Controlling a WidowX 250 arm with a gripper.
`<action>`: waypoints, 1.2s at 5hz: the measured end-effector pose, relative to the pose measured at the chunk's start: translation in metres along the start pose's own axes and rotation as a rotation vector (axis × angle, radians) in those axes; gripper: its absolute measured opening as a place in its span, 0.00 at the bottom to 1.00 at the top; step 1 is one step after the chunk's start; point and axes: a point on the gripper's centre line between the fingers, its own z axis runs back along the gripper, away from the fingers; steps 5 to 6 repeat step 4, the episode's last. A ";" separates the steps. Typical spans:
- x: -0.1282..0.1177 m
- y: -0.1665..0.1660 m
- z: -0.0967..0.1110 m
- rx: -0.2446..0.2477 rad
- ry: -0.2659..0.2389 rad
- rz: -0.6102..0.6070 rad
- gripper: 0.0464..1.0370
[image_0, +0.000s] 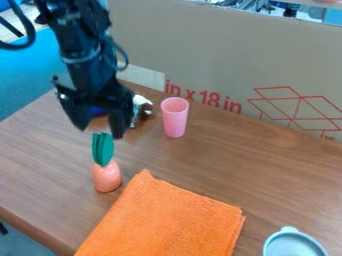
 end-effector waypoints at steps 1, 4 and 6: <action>0.024 -0.003 0.025 -0.059 -0.058 -0.027 0.97; 0.091 0.024 -0.013 0.073 0.098 -0.117 0.96; 0.091 0.024 -0.013 0.073 0.098 -0.117 0.96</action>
